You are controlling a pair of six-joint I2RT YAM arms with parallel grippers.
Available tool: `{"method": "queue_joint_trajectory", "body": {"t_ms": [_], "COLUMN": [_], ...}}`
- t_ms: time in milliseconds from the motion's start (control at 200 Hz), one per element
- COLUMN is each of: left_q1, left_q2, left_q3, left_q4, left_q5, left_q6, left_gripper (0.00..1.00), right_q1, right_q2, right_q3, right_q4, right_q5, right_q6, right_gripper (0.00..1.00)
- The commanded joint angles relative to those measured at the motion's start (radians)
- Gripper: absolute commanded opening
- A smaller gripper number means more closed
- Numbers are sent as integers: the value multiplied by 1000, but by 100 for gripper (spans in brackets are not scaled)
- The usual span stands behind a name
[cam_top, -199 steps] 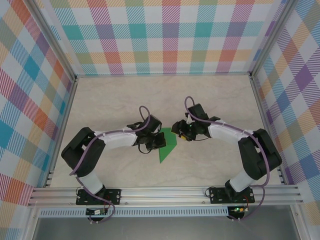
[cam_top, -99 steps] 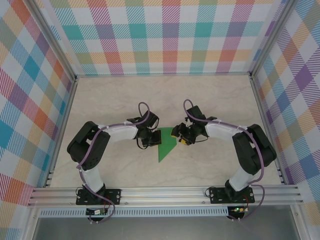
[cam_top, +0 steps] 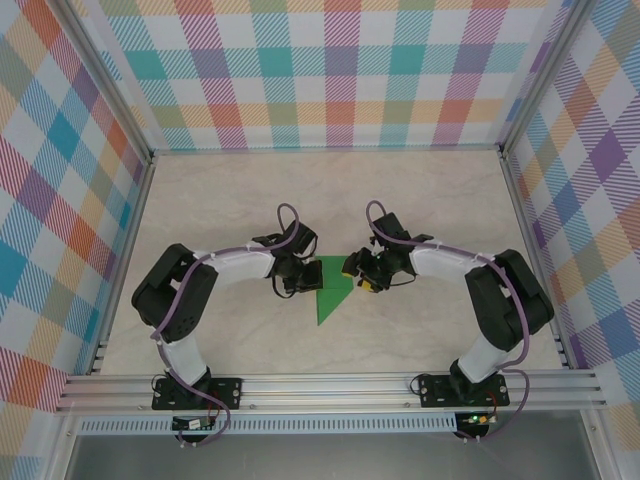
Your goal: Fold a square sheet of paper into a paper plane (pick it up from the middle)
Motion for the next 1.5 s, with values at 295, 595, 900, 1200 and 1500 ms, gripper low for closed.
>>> {"method": "queue_joint_trajectory", "body": {"t_ms": [295, 595, 900, 1200, 1500], "left_q1": [5, -18, -17, -17, -17], "left_q2": [-151, -52, 10, 28, 25], "left_q3": [-75, -55, -61, -95, -120], "left_q4": [94, 83, -7, -14, 2], "left_q5": [133, 126, 36, -44, -45], "left_q6": [6, 18, 52, 22, 14], "left_gripper": [18, 6, 0, 0, 0], "right_q1": [6, 6, 7, 8, 27], "right_q2": [-75, -70, -28, 6, 59], "right_q3": [-40, -44, -23, -11, 1], "right_q4": [1, 11, 24, 31, 70], "right_q5": [49, 49, -7, -70, -92], "right_q6": [57, 48, 18, -6, -19], "right_gripper": [57, 63, 63, 58, 49]}}
